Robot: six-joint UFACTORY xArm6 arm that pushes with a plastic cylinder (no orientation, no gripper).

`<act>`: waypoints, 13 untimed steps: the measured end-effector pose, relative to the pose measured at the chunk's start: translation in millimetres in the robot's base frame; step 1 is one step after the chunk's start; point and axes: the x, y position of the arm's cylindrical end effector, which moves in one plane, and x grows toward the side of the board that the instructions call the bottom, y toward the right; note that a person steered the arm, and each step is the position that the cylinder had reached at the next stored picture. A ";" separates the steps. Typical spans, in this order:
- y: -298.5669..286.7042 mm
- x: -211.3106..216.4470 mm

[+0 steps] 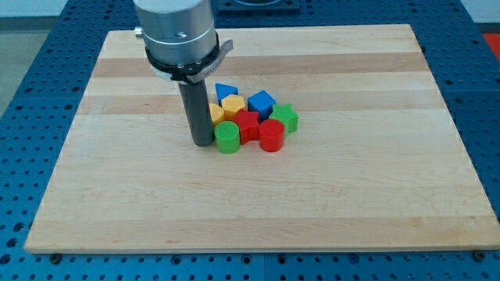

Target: Slide the red blocks and green blocks towards the right

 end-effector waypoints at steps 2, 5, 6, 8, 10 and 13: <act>0.3 2.4; 4.8 7.3; 65.6 11.0; 88.8 3.4; 82.1 -35.2; 109.8 -88.9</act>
